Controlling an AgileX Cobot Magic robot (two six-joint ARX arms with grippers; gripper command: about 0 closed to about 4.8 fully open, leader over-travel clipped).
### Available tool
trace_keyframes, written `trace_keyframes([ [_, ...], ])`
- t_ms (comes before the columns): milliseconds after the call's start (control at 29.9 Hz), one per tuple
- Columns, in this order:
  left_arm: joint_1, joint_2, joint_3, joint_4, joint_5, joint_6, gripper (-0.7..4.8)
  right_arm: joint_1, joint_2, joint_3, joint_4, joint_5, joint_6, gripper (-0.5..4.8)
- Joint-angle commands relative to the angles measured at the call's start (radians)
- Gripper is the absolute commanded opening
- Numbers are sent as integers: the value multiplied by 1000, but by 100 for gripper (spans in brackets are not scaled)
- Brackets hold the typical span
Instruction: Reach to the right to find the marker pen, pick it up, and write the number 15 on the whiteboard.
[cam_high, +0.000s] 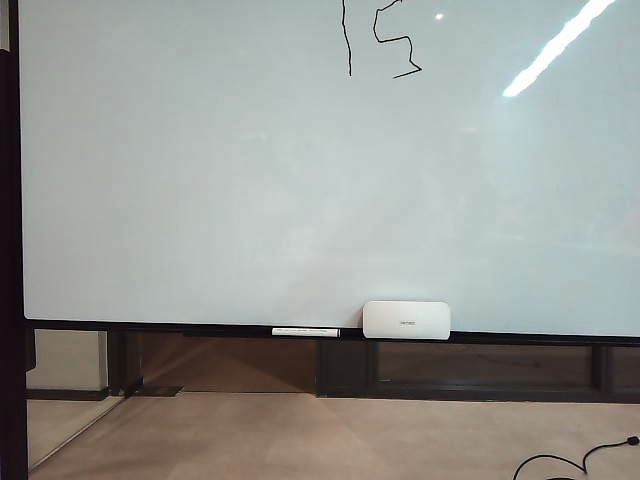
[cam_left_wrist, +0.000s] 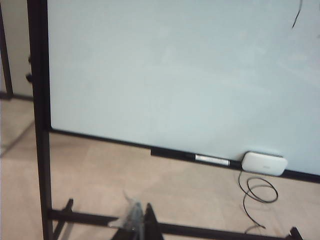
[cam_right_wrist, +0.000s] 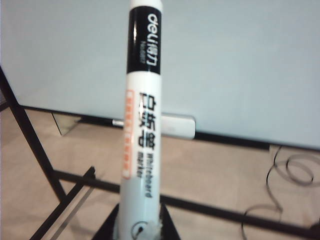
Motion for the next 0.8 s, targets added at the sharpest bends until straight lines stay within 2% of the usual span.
trace_keyframes([
  [33, 0, 1, -26, 50, 3, -16, -5, 1, 1, -43, 76, 3, 27, -1],
  [134, 0, 1, -45, 60, 3, -19, -5, 1, 1, -72, 113, 45, 106, -2],
  [268, 0, 1, -69, 74, 3, -23, -5, 1, 1, -110, 120, 111, 114, -1],
  [402, 0, 1, -85, 93, 2, -48, -4, 1, 1, -143, 117, 108, 113, -1],
  [803, 0, 1, -91, 102, -7, -48, -5, 1, 1, -229, 155, 132, 132, -1],
])
